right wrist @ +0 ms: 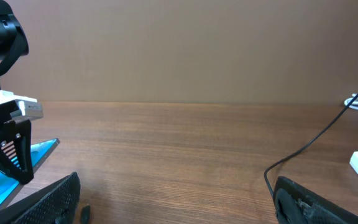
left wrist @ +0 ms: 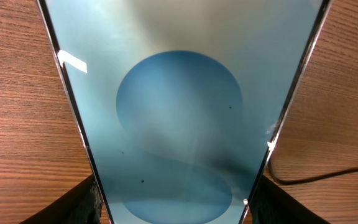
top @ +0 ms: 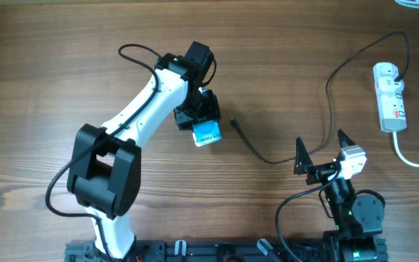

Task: Plug charger to phone and switch on socket

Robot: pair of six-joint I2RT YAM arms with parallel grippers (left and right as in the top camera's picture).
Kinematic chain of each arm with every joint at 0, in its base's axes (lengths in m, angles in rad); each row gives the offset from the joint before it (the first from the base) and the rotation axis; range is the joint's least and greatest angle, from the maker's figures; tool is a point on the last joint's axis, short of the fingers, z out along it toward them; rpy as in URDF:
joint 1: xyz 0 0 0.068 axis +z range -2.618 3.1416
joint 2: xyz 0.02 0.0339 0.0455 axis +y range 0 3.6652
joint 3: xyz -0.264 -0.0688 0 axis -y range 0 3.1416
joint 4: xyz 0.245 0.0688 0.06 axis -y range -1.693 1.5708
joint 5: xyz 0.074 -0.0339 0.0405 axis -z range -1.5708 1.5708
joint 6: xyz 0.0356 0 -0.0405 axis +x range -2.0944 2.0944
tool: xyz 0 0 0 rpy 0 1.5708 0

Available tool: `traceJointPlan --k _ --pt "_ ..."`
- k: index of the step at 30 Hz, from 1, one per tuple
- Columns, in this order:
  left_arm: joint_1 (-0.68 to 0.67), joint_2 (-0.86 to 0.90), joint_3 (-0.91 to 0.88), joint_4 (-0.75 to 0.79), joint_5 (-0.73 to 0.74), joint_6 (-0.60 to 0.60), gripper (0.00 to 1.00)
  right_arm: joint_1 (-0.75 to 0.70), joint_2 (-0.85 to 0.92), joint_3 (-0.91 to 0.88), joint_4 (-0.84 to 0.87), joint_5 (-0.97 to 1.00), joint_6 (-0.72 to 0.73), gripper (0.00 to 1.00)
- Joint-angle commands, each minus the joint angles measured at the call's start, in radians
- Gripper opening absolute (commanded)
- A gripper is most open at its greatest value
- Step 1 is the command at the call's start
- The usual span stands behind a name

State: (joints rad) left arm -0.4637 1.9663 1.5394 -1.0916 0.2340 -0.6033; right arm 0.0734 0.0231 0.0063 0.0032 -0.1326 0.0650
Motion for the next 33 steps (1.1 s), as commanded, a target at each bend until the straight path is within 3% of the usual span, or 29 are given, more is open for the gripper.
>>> traceJointPlan --k 1,27,31,33 --pt "-0.001 -0.021 -0.004 0.003 0.001 0.015 0.63 0.004 0.007 -0.001 0.004 0.01 -0.01 1.0" --pt "0.057 -0.021 -0.004 0.011 0.002 0.019 0.62 0.004 0.007 -0.001 0.007 -0.013 -0.006 1.0" --pt "0.065 -0.021 -0.004 0.01 0.005 0.024 0.62 0.004 0.007 -0.001 0.013 -0.057 0.079 1.0" --pt "0.064 -0.021 -0.004 0.011 0.018 0.035 0.62 0.004 0.007 -0.001 0.024 -0.102 0.246 1.0"
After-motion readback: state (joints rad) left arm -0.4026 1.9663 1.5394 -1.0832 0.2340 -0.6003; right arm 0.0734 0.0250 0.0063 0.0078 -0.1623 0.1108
